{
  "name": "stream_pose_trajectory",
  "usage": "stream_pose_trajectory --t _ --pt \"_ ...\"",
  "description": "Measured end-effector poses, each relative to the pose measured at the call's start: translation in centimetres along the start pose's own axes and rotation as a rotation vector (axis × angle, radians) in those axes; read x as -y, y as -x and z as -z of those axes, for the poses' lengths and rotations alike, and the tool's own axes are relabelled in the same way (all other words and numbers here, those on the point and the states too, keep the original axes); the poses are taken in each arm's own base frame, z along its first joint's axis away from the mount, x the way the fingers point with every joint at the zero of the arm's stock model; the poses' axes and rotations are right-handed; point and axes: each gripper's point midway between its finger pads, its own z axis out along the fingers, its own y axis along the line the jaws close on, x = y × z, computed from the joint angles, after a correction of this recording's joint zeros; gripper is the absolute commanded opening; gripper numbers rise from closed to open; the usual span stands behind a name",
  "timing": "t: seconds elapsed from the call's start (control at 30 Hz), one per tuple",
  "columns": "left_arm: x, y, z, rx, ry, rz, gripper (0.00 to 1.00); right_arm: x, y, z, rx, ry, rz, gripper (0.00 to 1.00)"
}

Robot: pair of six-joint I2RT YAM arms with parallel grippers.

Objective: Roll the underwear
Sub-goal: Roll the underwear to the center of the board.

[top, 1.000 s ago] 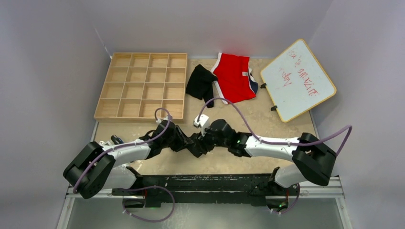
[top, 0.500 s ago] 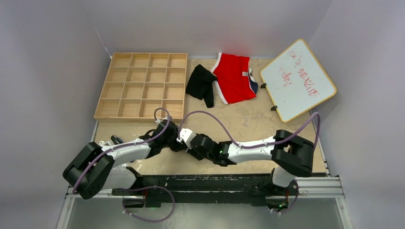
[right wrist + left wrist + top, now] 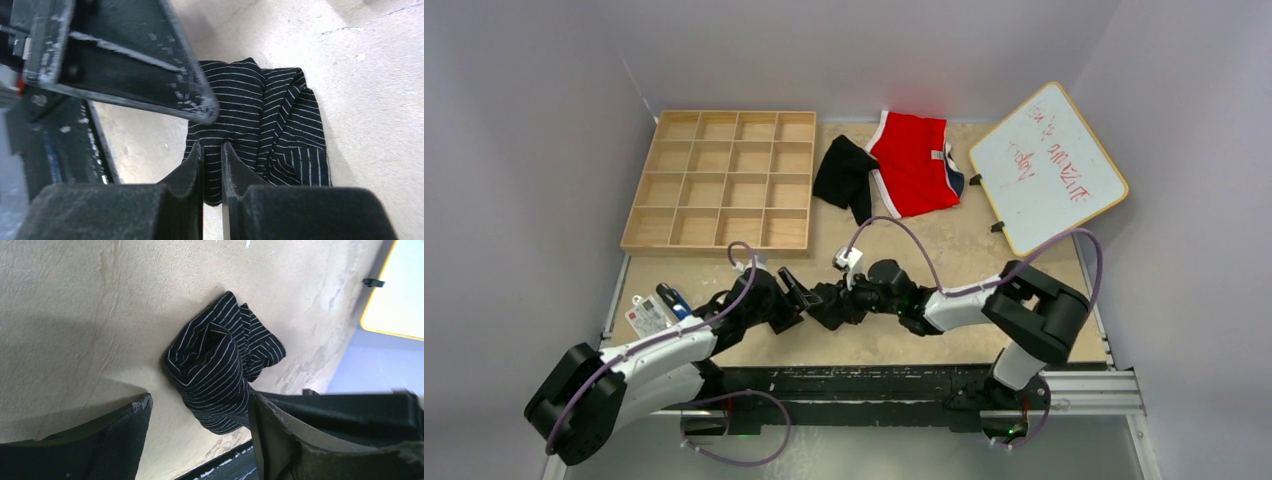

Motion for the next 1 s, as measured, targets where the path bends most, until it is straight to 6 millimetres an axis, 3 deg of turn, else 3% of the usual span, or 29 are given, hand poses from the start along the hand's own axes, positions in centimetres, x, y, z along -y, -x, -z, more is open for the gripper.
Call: stream_pose_trajectory --t 0.2,0.47,0.6,0.67,0.77,0.87,1.0 --pt "-0.1 -0.1 0.6 0.028 -0.077 0.041 0.71 0.2 0.2 -0.2 0.081 0.174 -0.215 0.09" --pt "0.8 0.2 -0.5 0.034 -0.107 0.088 0.68 0.3 -0.3 0.2 0.151 0.315 -0.373 0.11" --pt "0.8 0.3 -1.0 0.032 -0.103 0.114 0.51 -0.1 -0.5 0.4 0.158 0.347 -0.402 0.14" --pt "0.5 0.2 -1.3 0.028 -0.086 0.117 0.36 -0.3 -0.6 0.5 0.151 0.355 -0.406 0.18" --pt "-0.1 0.0 -2.0 0.018 -0.055 0.119 0.23 -0.3 -0.5 0.5 0.144 0.356 -0.409 0.28" --pt "0.1 0.0 -2.6 0.013 -0.056 0.115 0.16 -0.2 -0.4 0.6 0.135 0.353 -0.417 0.44" --pt "0.3 0.1 -2.6 0.011 -0.052 0.112 0.13 -0.2 0.6 1.1 0.111 0.327 -0.391 0.52"
